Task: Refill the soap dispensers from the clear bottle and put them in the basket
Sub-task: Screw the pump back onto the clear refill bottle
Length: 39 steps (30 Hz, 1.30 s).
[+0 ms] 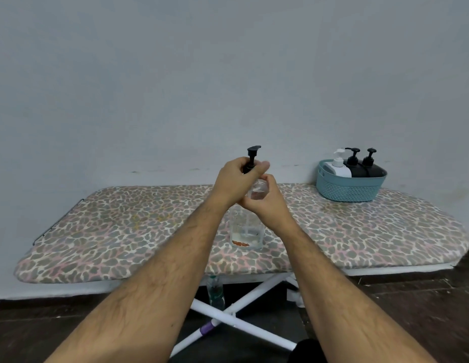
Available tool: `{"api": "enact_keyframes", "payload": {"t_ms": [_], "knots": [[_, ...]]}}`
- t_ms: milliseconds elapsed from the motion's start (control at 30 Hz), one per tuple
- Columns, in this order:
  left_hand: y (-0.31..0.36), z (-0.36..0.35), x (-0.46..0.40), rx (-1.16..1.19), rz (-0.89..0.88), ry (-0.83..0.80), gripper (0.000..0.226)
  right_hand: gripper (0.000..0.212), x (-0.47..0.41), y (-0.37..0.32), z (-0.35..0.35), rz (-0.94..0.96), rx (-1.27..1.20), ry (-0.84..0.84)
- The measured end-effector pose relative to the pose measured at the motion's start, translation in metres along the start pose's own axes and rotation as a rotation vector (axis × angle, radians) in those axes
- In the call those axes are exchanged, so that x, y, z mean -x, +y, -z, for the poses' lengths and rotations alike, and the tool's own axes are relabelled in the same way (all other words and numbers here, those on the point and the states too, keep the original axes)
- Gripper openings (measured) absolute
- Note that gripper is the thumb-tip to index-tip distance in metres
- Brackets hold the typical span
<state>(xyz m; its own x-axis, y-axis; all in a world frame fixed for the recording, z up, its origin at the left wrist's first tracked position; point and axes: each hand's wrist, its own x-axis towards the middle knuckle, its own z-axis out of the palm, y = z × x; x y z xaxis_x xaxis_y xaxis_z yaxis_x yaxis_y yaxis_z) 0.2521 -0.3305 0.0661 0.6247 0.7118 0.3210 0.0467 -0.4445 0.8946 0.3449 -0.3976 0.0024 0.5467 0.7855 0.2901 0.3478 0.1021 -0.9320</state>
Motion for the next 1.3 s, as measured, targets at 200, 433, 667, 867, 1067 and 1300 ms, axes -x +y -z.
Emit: {"api": "enact_keyframes", "payload": {"t_ms": [200, 433, 667, 867, 1067, 1300], "knots": [[-0.004, 0.004, -0.001, 0.005, -0.009, 0.068, 0.028, 0.070, 0.004, -0.004, 0.000, 0.017, 0.000, -0.016], [-0.008, 0.023, 0.005, 0.078, -0.002, -0.110, 0.026, 0.069, 0.002, 0.000, 0.002, -0.019, 0.004, 0.001], [-0.001, 0.005, 0.003, -0.073, 0.022, -0.101, 0.026, 0.068, 0.003, -0.002, 0.000, -0.018, -0.004, -0.007], [0.002, -0.005, 0.000, -0.243, 0.006, 0.224, 0.057, 0.074, 0.002, -0.001, -0.002, -0.005, 0.000, -0.008], [-0.007, 0.009, 0.008, 0.038, -0.007, 0.079, 0.036, 0.067, 0.001, 0.004, 0.001, -0.007, -0.008, -0.005], [-0.004, 0.009, 0.007, 0.017, 0.011, -0.084, 0.022, 0.069, 0.001, 0.004, 0.001, -0.013, -0.007, 0.007]]}}
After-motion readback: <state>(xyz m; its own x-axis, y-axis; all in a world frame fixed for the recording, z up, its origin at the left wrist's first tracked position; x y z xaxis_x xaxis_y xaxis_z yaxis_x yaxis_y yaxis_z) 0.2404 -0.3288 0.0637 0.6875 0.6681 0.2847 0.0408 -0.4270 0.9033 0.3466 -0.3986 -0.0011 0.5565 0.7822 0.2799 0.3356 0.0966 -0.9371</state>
